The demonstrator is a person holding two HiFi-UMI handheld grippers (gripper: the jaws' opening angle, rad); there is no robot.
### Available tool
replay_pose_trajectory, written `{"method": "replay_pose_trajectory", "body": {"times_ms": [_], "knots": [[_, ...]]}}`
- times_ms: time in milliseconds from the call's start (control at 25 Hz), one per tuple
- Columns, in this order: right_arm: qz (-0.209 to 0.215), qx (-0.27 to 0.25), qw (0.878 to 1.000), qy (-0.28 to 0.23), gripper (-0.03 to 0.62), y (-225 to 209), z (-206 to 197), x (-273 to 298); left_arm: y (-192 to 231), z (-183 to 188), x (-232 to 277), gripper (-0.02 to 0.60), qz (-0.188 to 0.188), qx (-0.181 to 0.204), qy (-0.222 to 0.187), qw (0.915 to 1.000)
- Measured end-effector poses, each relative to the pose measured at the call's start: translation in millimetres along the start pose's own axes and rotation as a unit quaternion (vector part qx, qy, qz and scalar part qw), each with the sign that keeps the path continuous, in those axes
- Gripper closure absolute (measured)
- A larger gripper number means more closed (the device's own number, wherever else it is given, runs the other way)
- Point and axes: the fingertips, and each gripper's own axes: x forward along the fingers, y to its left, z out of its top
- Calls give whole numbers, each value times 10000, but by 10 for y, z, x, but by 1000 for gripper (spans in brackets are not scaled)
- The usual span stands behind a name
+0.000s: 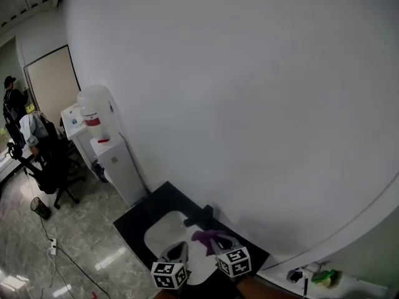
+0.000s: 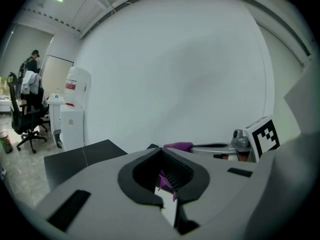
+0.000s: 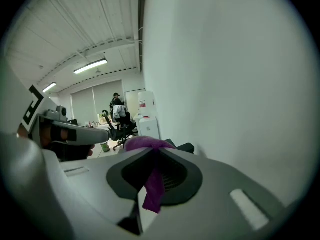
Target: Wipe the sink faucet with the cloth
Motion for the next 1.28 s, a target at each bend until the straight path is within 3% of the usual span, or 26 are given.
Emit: {"method": "replay_pose_trajectory", "body": {"times_ms": [440,720,1280], "knots": [[-376,211,9991,35,563,-52,-20,-345,-366,-8,-132,577,45,92,-79,9999],[-409,97,9991,4,565,-54,21,-372,-422,103,-117,577,47,55,-220,9997],[-343,238,9991,4,565,-53,51,-388,-438,34,-95,577,91,7,-115,9999]]}}
